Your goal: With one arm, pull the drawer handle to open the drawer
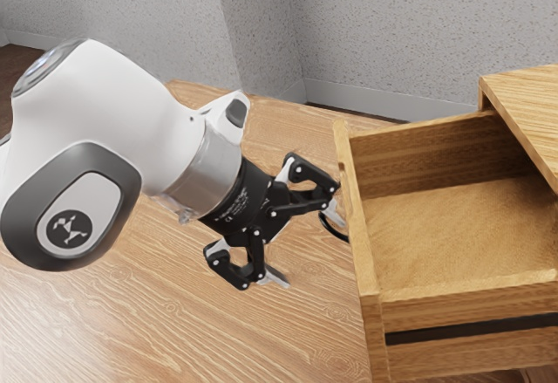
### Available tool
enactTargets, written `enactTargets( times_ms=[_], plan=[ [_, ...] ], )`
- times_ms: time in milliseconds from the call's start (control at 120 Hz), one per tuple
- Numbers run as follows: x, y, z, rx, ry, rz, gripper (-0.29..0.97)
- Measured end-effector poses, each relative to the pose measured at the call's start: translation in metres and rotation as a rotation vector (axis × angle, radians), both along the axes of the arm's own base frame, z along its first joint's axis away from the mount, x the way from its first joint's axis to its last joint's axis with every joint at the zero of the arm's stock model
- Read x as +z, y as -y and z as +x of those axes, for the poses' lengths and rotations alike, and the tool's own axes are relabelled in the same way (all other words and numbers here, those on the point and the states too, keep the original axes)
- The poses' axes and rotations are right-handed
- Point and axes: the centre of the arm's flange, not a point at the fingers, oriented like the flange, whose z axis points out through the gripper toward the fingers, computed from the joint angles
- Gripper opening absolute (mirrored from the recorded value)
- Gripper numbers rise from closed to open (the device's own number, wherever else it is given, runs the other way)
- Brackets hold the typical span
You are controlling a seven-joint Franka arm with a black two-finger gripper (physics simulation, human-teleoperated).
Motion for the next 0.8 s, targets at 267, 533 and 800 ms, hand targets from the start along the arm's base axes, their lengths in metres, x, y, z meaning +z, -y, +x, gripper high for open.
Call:
enactTargets(
  times_ms=[267, 533, 800],
  plan=[
    [-0.005, -0.036, -0.02, 0.047, 0.002, -0.02, 0.68],
    [-0.007, -0.066, -0.036, 0.088, 0.005, -0.044, 0.68],
    [0.147, -0.093, 0.024, 0.181, 0.033, 0.07, 0.67]
  ],
)
